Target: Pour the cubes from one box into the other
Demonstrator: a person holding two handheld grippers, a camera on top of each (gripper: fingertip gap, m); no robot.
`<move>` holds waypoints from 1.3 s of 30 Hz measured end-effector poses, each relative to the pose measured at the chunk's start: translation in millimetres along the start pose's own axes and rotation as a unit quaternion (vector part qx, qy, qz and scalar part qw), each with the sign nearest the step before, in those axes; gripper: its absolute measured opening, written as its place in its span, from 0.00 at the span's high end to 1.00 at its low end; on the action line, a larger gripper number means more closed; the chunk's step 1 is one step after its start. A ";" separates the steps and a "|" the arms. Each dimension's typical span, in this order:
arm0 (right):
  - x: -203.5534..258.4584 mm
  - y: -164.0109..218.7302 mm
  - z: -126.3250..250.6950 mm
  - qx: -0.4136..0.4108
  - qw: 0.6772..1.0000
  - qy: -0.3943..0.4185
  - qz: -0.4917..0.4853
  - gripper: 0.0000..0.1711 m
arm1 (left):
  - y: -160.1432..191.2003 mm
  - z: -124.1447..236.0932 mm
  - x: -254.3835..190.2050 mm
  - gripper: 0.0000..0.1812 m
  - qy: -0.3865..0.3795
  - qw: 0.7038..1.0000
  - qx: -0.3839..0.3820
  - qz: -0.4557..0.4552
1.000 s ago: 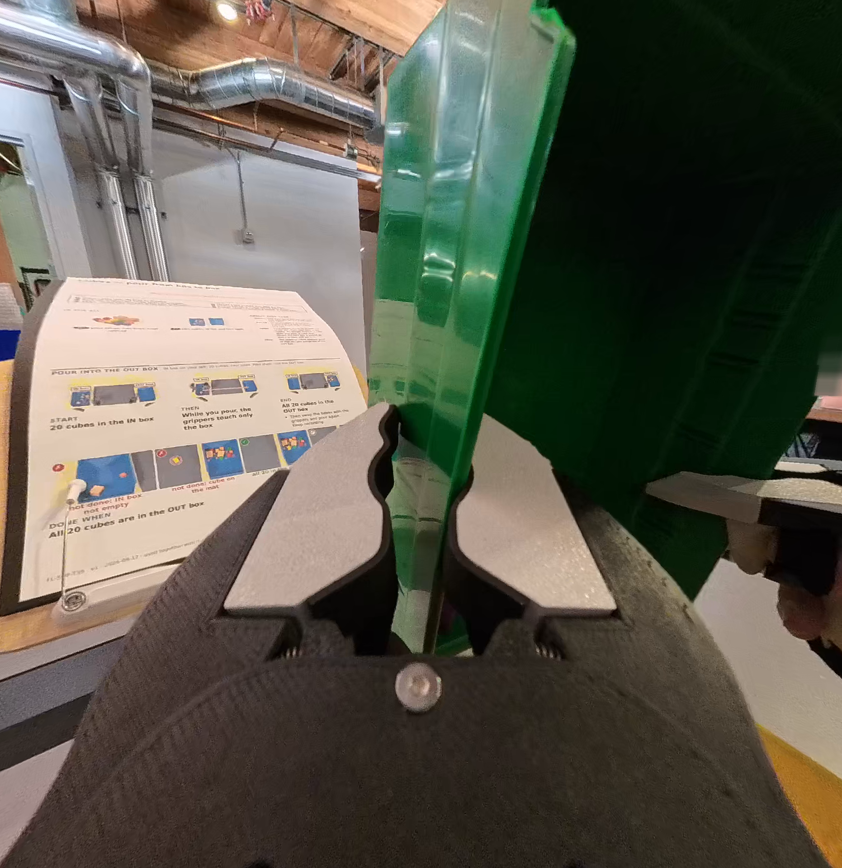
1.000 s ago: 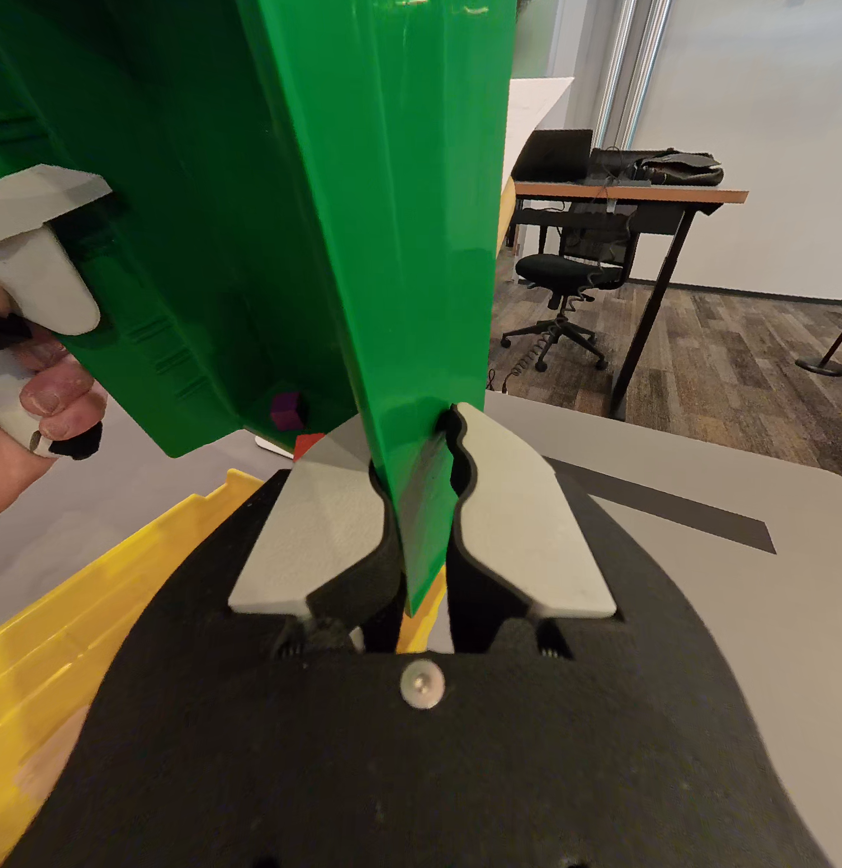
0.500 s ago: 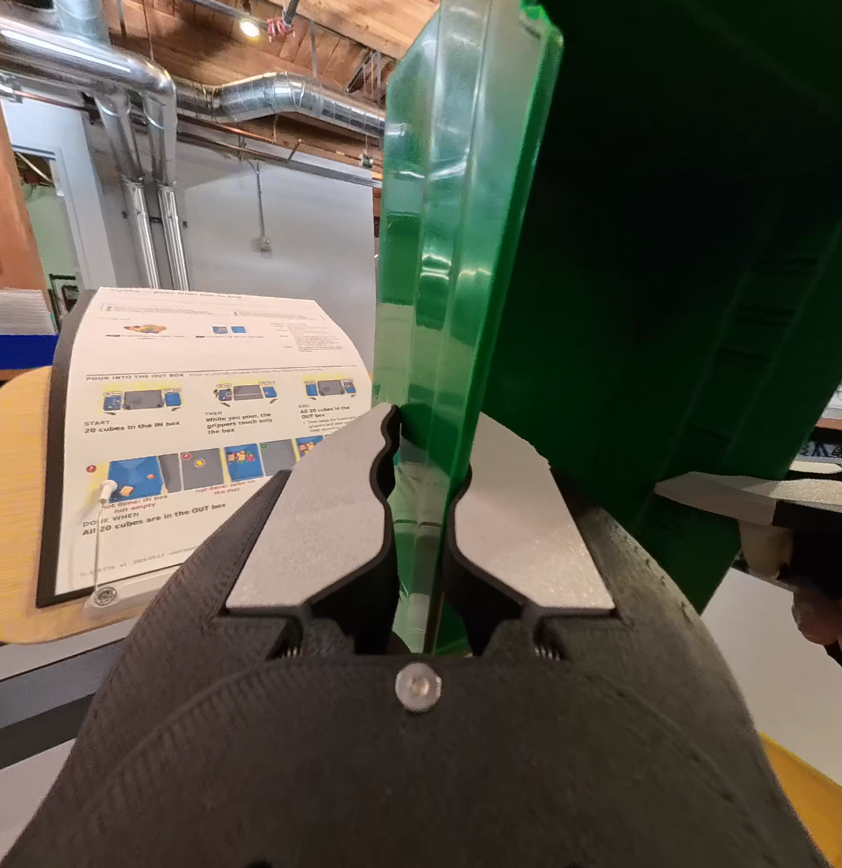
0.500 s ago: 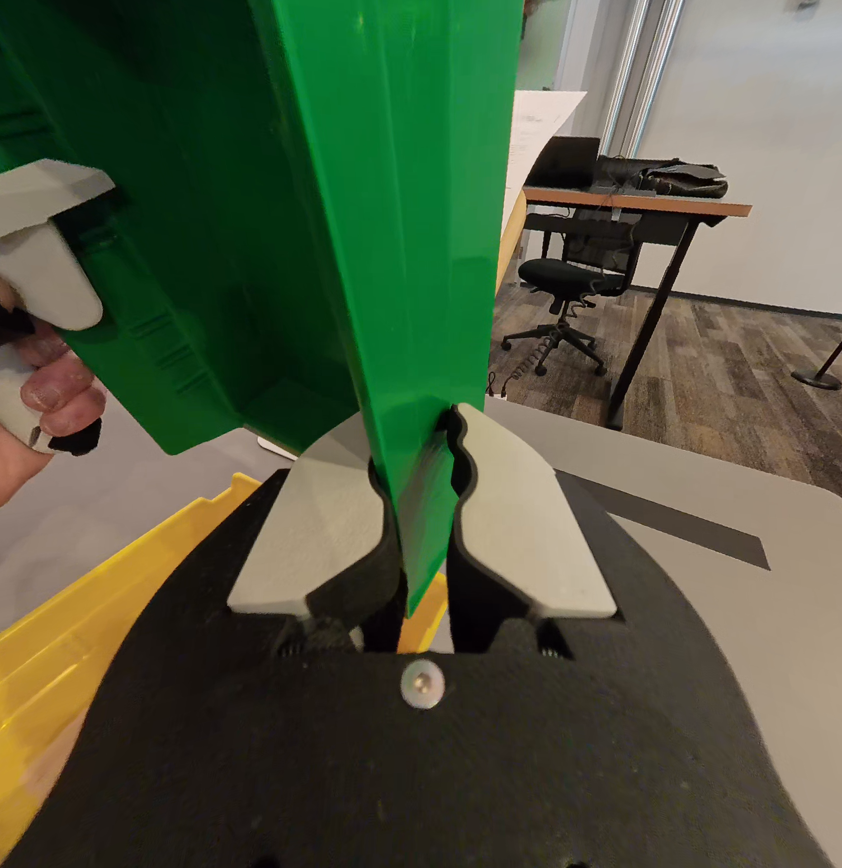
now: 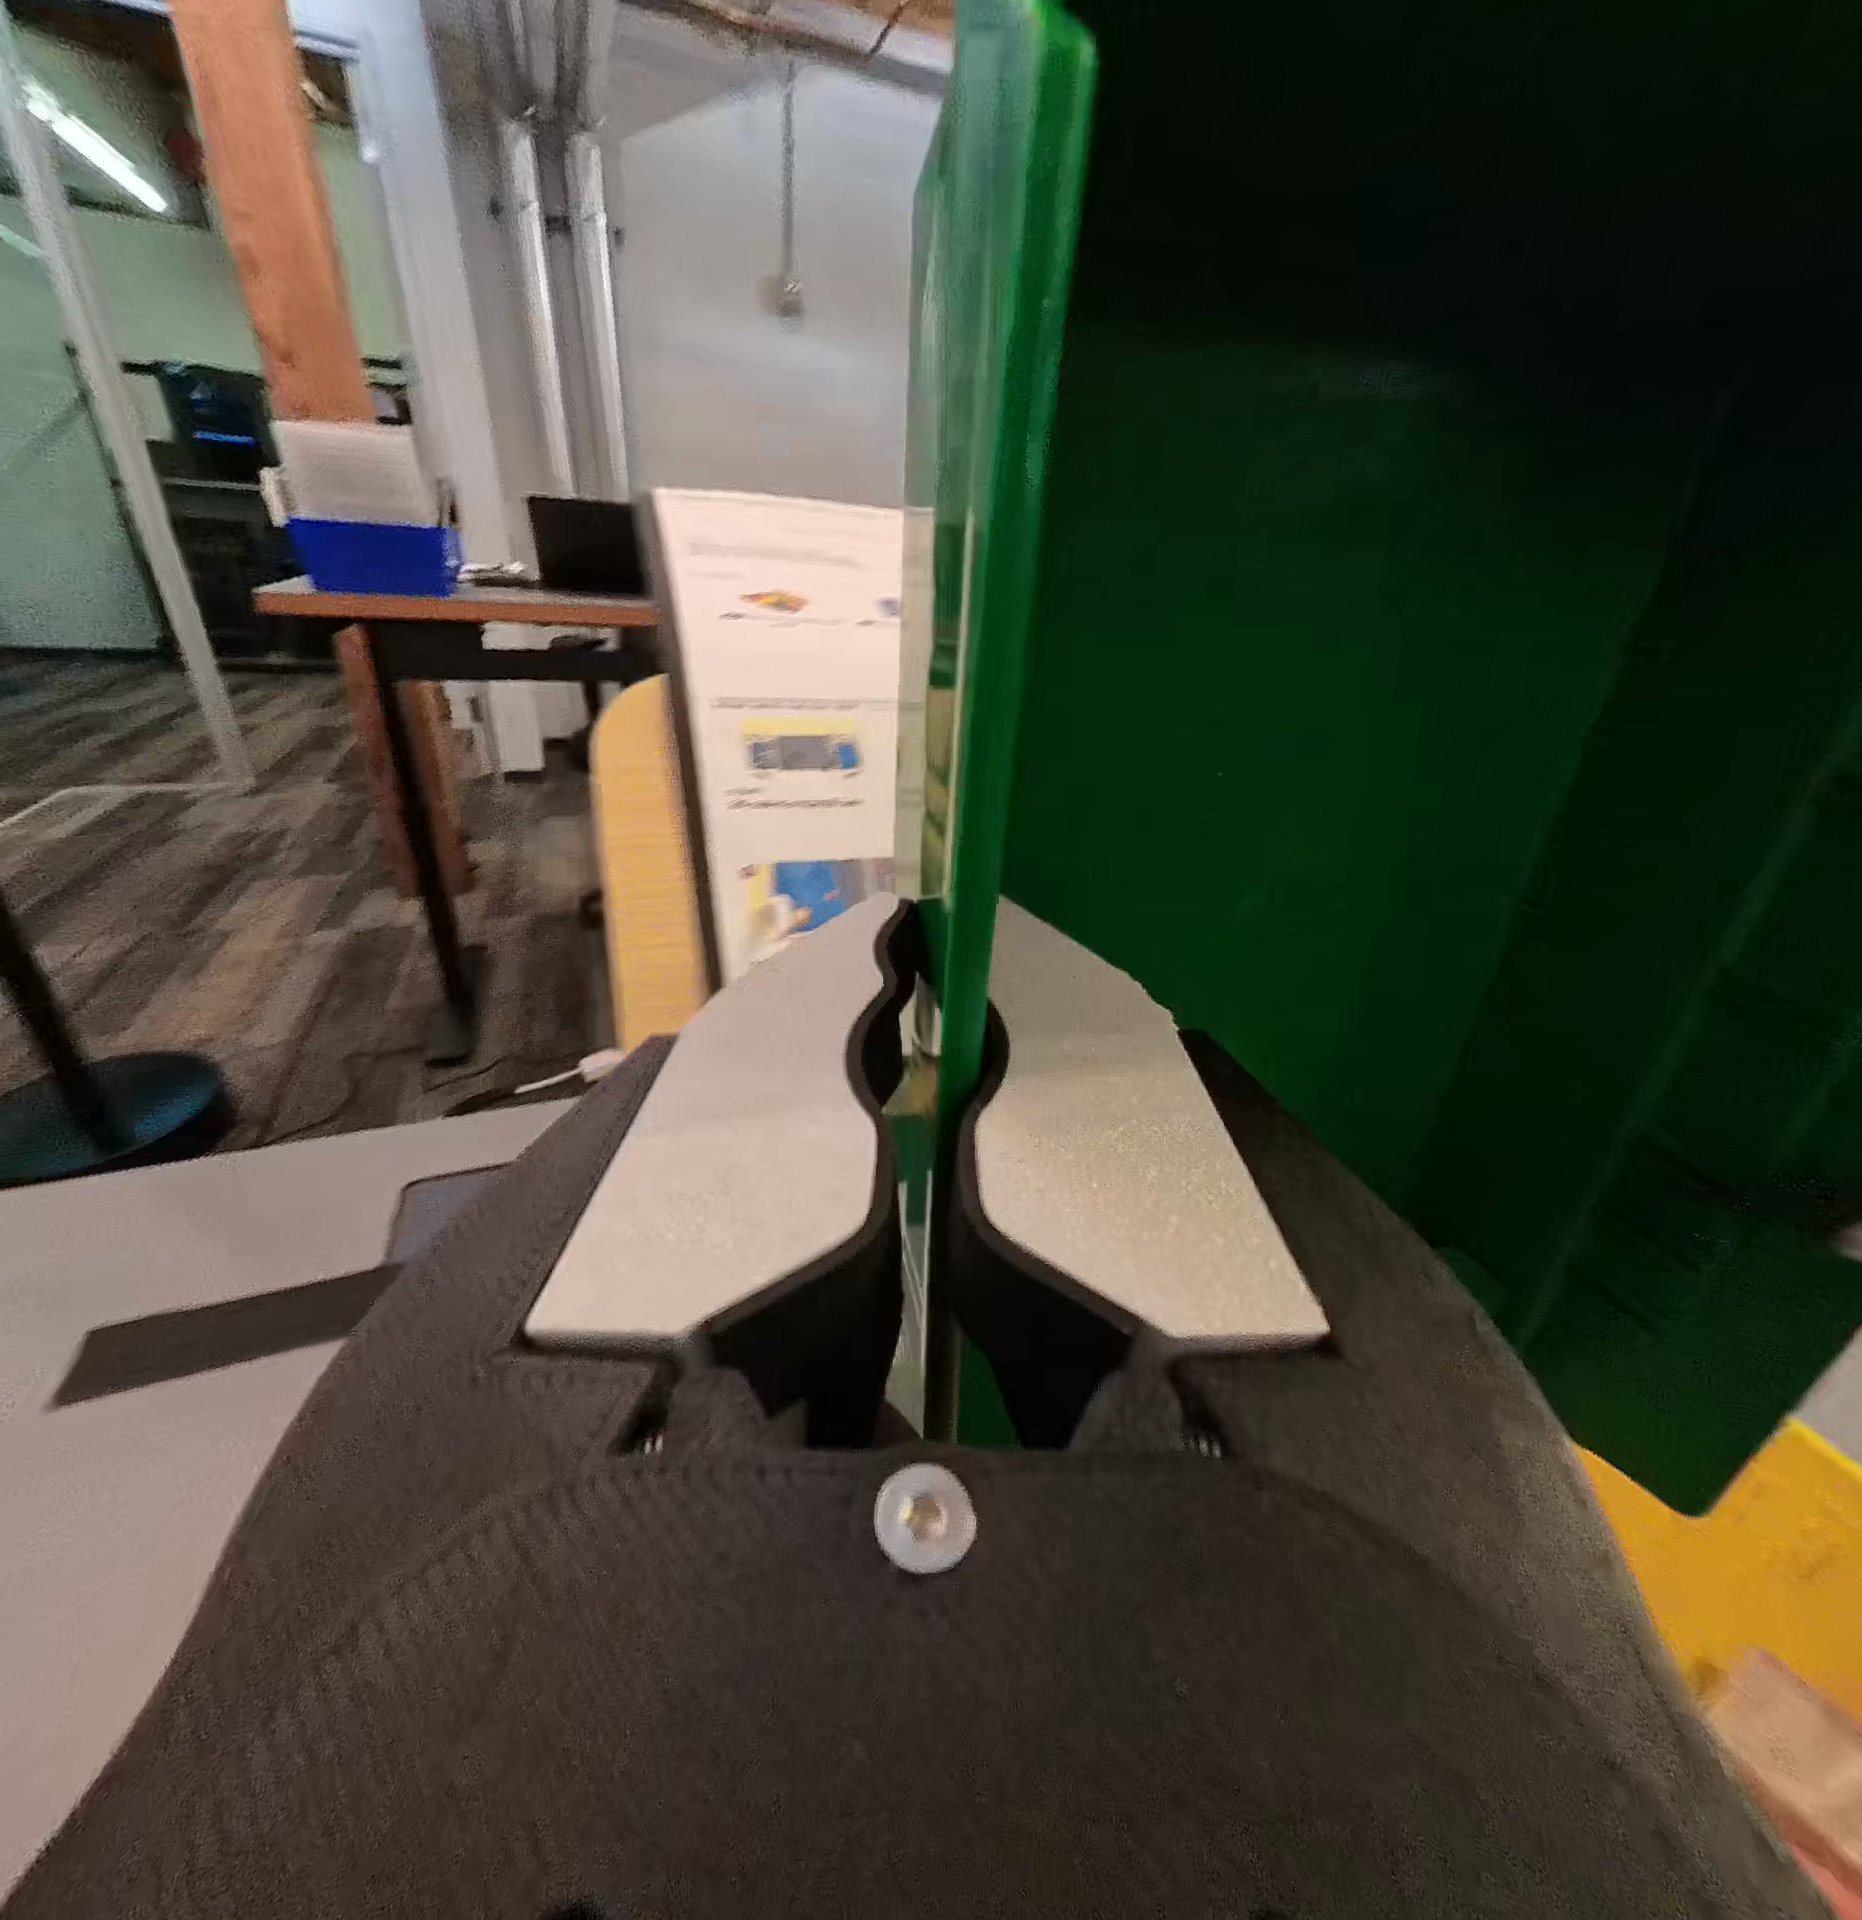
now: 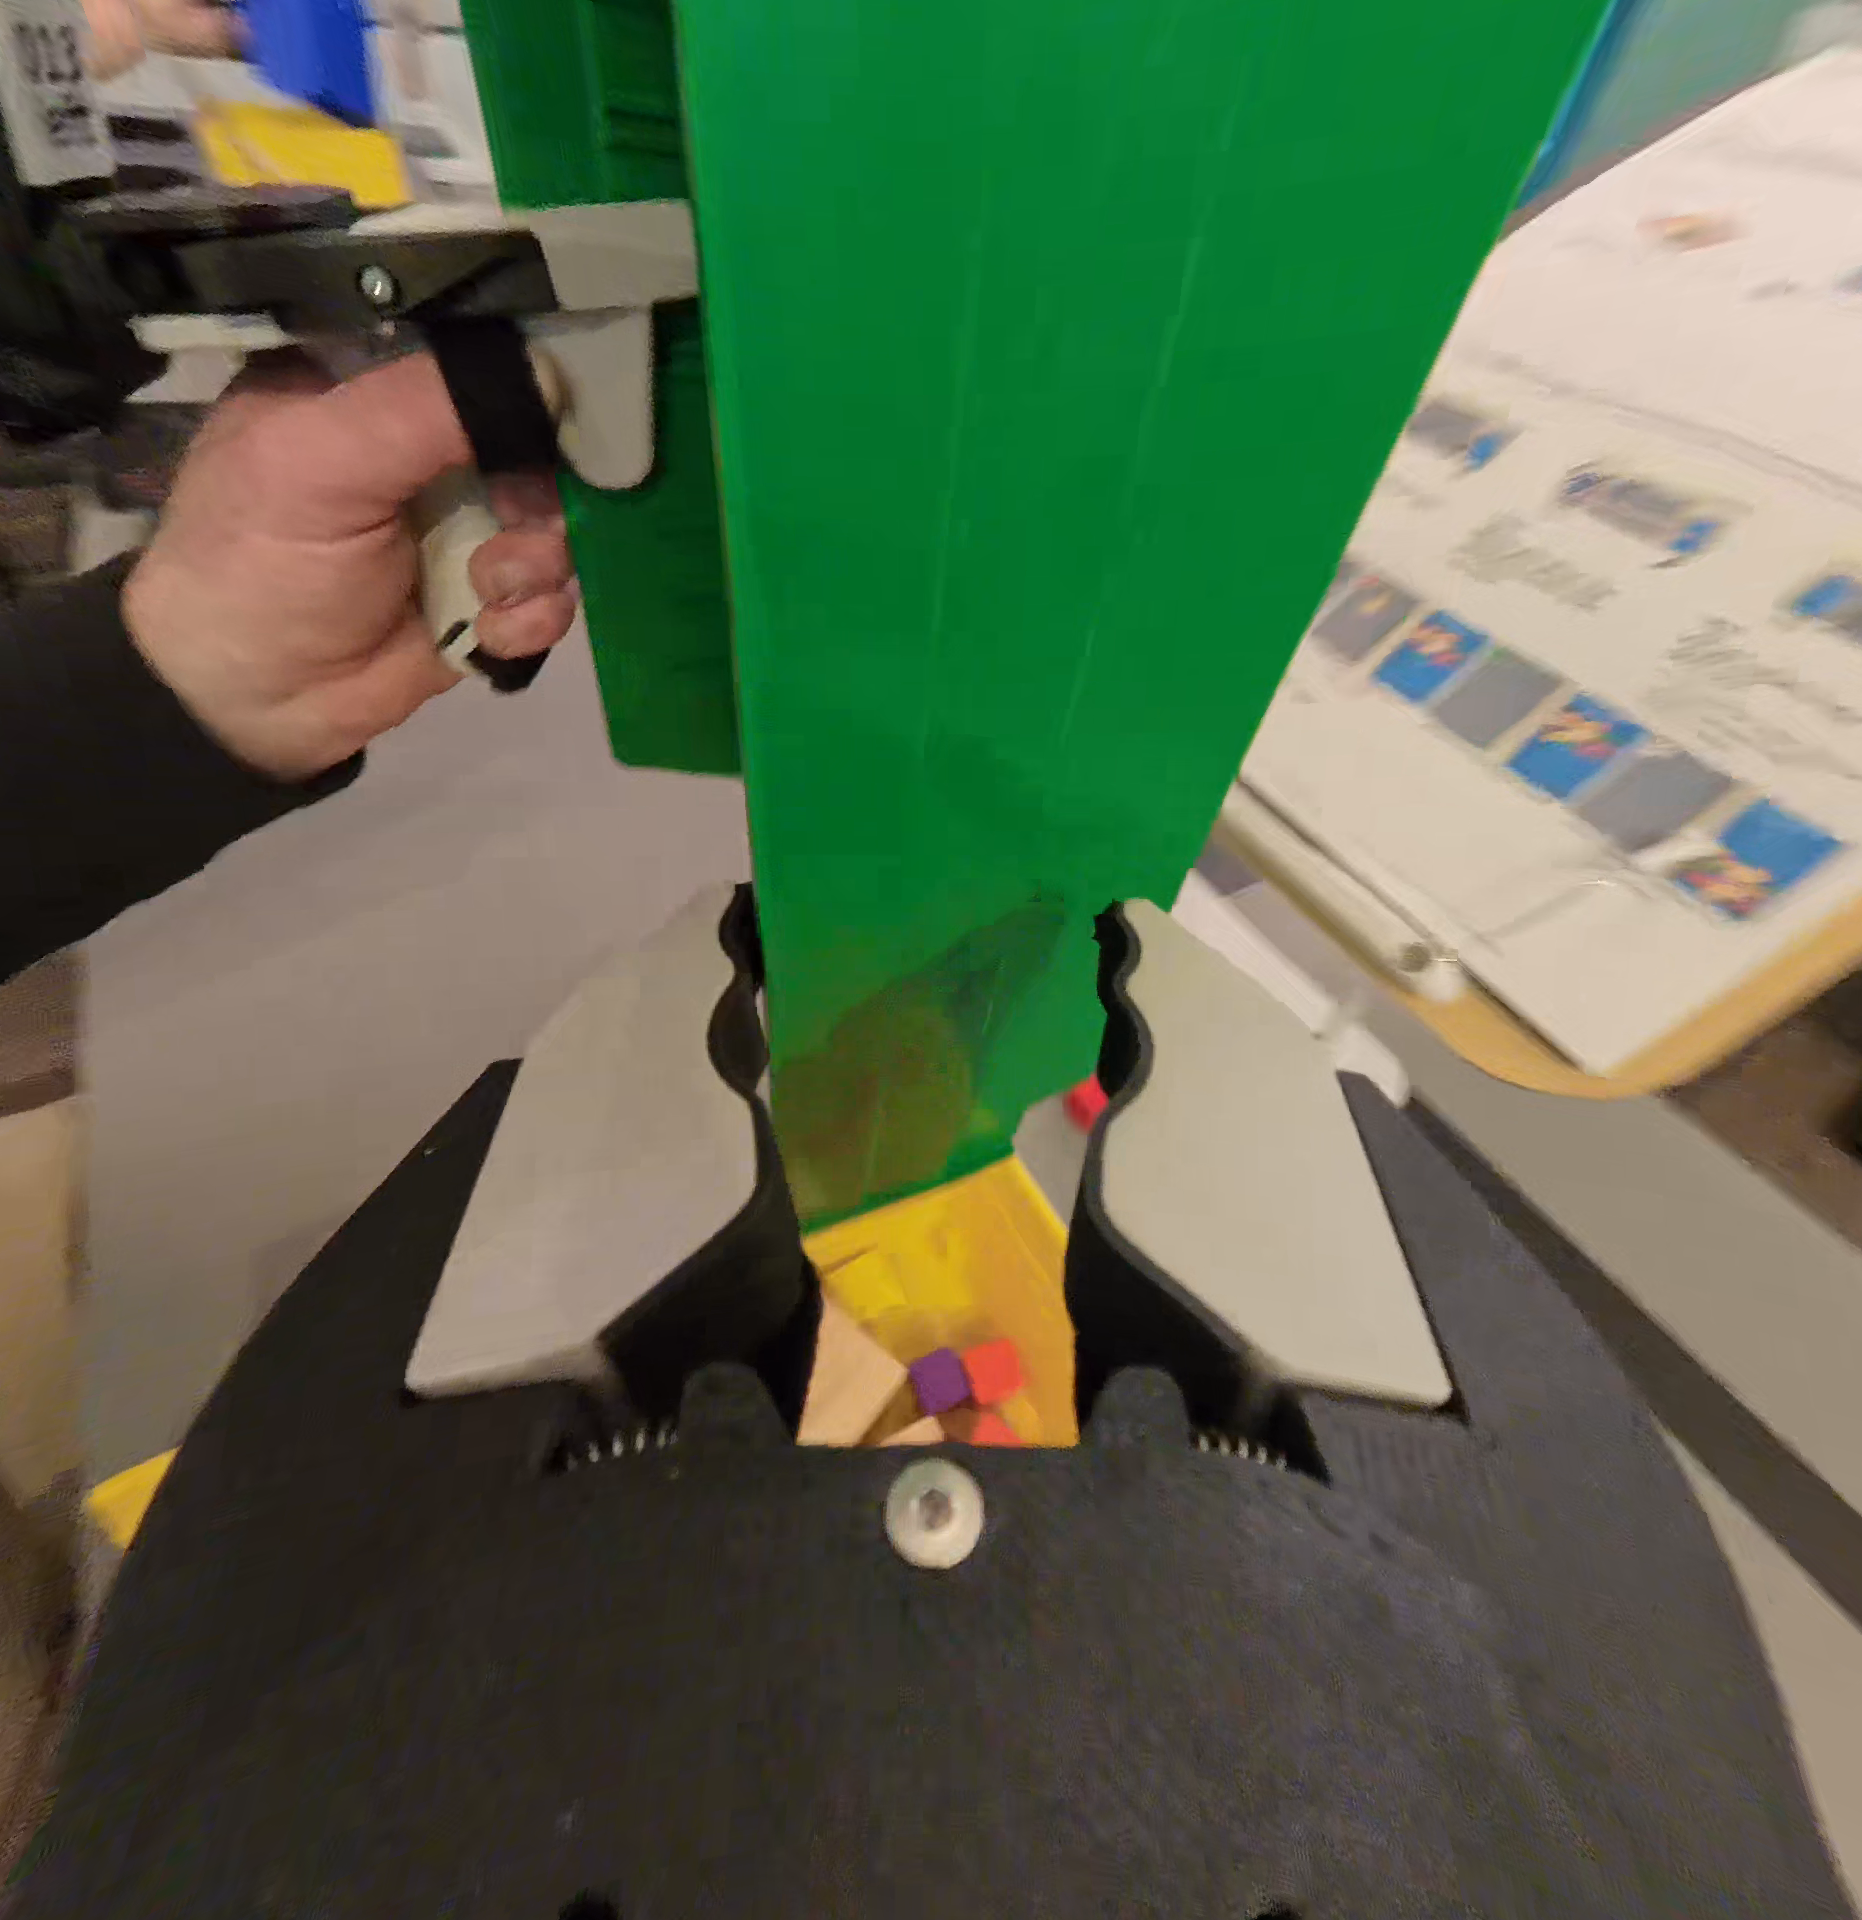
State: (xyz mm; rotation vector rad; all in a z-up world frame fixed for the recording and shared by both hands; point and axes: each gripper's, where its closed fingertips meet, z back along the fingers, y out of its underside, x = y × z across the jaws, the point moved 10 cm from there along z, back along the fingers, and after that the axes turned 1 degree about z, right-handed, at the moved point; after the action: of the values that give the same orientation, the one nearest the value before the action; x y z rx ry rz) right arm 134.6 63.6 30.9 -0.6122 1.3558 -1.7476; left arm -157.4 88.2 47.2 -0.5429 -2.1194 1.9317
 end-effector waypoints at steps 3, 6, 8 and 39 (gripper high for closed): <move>-15.8 5.9 -34.6 0.091 0.995 -0.035 -0.031 0.66 | -1.7 22.2 40.7 0.97 -0.053 0.998 0.028 -0.014; -34.9 23.6 -80.9 0.227 0.973 -0.044 -0.002 0.71 | 2.3 44.4 78.8 0.98 -0.071 0.996 0.058 -0.013; -47.9 37.8 -109.8 0.288 0.956 -0.045 0.034 0.74 | 6.9 58.8 102.0 0.98 -0.078 0.994 0.074 0.014; -38.3 33.6 -150.1 0.390 0.895 -0.128 0.176 0.90 | 63.7 93.9 177.6 0.97 -0.119 0.977 0.151 0.090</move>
State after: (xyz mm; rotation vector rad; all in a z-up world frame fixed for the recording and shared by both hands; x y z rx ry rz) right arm 48.7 175.0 -42.2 -0.1173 0.4572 -1.6520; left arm -348.7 80.5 -40.9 -0.4763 -1.9034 2.4752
